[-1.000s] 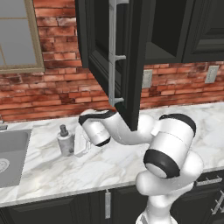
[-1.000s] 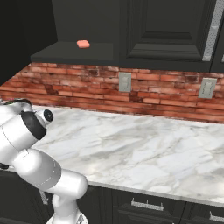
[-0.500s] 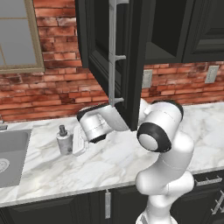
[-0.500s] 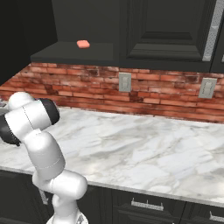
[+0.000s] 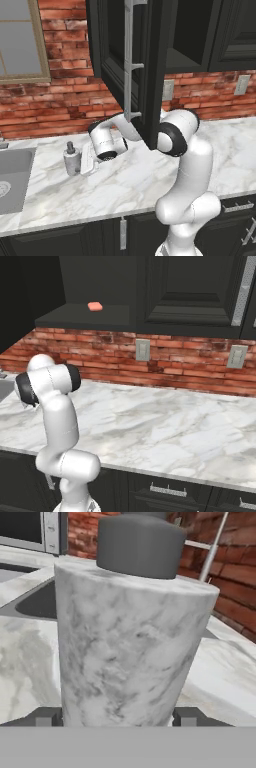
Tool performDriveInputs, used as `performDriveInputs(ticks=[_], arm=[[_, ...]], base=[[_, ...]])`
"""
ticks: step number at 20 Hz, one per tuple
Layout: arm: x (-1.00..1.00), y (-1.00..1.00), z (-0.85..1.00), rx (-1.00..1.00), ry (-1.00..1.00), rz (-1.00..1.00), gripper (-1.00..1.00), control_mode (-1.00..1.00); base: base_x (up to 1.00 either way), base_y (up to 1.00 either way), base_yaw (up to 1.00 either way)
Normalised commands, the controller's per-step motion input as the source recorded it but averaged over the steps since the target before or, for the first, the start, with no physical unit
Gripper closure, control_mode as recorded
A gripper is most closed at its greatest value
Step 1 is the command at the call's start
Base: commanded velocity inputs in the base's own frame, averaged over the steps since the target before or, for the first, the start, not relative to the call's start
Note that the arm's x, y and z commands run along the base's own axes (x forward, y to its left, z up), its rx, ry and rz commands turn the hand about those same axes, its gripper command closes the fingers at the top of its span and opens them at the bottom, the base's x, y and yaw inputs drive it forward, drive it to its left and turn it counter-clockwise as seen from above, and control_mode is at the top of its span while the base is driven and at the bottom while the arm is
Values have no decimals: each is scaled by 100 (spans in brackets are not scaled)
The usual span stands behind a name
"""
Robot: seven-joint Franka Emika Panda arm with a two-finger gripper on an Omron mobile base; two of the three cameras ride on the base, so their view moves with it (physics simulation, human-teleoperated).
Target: Locate and retrieve the bar soap and soap dispenser from the cabinet. Place them next to the sink.
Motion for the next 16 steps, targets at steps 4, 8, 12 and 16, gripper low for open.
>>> performDriveInputs(ticks=[4,8,12,16], arm=[[32,9,-28,3,-4,-2,100,-100],[29,6,-30,4,-6,-2,100,-100],[27,8,-34,4,-7,-1,100,-100],[22,17,-37,1,-8,0,100,-100]], base=[[0,0,0],[0,0,0],[0,0,0],[0,0,0]])
